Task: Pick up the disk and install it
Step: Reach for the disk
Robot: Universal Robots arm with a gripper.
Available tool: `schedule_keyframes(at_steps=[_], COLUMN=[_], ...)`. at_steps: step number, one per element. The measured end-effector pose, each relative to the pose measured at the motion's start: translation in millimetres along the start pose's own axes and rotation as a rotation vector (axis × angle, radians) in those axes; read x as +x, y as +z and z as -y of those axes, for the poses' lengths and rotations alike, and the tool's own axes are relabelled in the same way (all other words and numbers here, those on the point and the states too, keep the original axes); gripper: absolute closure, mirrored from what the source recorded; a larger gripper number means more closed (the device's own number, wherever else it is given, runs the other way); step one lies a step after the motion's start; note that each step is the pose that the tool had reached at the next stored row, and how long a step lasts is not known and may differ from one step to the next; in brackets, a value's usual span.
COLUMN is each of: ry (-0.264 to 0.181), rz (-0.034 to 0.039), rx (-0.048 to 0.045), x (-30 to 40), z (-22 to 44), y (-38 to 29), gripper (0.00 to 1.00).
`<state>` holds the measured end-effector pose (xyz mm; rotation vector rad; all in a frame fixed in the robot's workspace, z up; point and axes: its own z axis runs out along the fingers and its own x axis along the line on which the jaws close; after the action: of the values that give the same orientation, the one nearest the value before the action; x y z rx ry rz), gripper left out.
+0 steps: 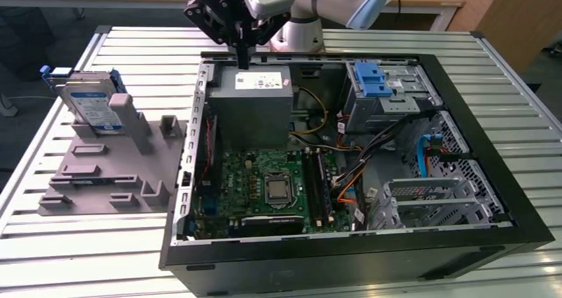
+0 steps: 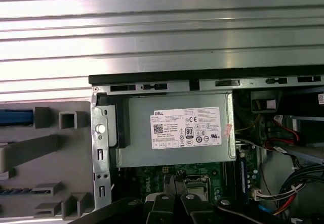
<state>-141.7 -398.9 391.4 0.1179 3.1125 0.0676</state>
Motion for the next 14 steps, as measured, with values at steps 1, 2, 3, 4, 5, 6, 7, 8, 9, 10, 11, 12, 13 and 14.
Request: schedule_keyframes(at_steps=[1,2,3,4,5,6,7,8,9,10,11,12,13,14], ry=[0.0,0.0,0.0,0.0,0.0,0.0,0.0,0.0,0.0,0.0,0.0,0.0,0.0,0.0], rz=[0.0,0.0,0.0,0.0,0.0,0.0,0.0,0.0,0.0,0.0,0.0,0.0,0.0,0.0], rx=[0.0,0.0,0.0,0.0,0.0,0.0,0.0,0.0,-0.0001,-0.0001,0.0,0.0,0.0,-0.0001], x=[0.2,0.5,0.7,1.0,1.3,1.4,1.5,1.7,1.9,5.4,7.3,7.4,7.6,7.9], z=[0.0,0.0,0.1,0.1,0.1,0.1,0.1,0.1,0.2,0.5,0.6,0.6,0.7,0.7], y=[0.0,0.0,0.1,0.1,0.1,0.2,0.2,0.3,0.3,1.3,1.6,1.6,1.6,1.6], gripper=[0.89,0.89,0.89,0.89,0.89,0.89,0.89,0.89,0.89,0.89,0.89,0.89,0.89,0.89])
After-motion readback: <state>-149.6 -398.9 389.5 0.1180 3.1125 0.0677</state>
